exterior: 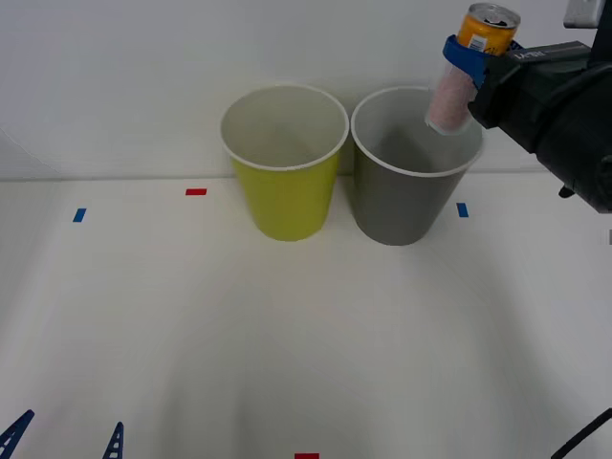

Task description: Put cans in the gray bin and PET bottles in the light green bin.

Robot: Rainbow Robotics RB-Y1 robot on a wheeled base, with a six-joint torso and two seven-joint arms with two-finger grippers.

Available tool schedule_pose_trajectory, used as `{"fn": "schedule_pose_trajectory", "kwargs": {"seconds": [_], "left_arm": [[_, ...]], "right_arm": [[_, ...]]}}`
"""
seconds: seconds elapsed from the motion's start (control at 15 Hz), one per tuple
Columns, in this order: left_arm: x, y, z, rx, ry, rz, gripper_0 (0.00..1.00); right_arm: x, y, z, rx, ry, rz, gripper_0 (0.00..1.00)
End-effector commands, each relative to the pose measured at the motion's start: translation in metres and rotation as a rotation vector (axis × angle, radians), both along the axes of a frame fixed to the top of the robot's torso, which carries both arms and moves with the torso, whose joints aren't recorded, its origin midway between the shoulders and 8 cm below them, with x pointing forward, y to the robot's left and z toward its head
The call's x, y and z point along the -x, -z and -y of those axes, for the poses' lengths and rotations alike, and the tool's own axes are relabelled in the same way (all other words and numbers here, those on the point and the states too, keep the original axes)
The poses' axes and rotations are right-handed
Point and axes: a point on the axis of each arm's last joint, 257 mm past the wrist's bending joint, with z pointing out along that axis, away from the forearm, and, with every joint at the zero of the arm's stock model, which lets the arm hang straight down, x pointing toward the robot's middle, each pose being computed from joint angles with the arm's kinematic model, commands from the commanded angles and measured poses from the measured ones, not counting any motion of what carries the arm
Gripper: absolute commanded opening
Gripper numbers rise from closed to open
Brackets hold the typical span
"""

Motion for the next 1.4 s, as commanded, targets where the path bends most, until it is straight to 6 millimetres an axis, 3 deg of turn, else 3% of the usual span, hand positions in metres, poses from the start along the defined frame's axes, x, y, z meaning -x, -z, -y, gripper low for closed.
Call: {"fn": "schedule_pose_trajectory", "kwargs": {"seconds": [0.07, 0.33, 0.47, 0.87, 1.4], "left_arm": [[0.000, 0.000, 0.000, 0.000, 0.000, 0.000, 1.00], [0.000, 0.000, 0.000, 0.000, 0.000, 0.000, 1.00], [0.000, 0.000, 0.000, 0.000, 0.000, 0.000, 1.00], [0.000, 0.000, 0.000, 0.000, 0.000, 0.000, 1.00], [0.000, 0.000, 0.000, 0.000, 0.000, 0.000, 1.00]], "right_arm": [[-0.024, -0.004, 0.009, -0.028, 0.022, 0.010, 0.00], [-0.053, -0.020, 0.017, -0.062, 0.036, 0.051, 0.00], [-0.055, -0.024, 0.019, -0.044, 0.042, 0.061, 0.00], [-0.064, -0.004, 0.013, 0.024, 0.051, 0.032, 0.00], [-0.067, 0.005, 0.000, 0.109, 0.086, 0.056, 0.00]]}}
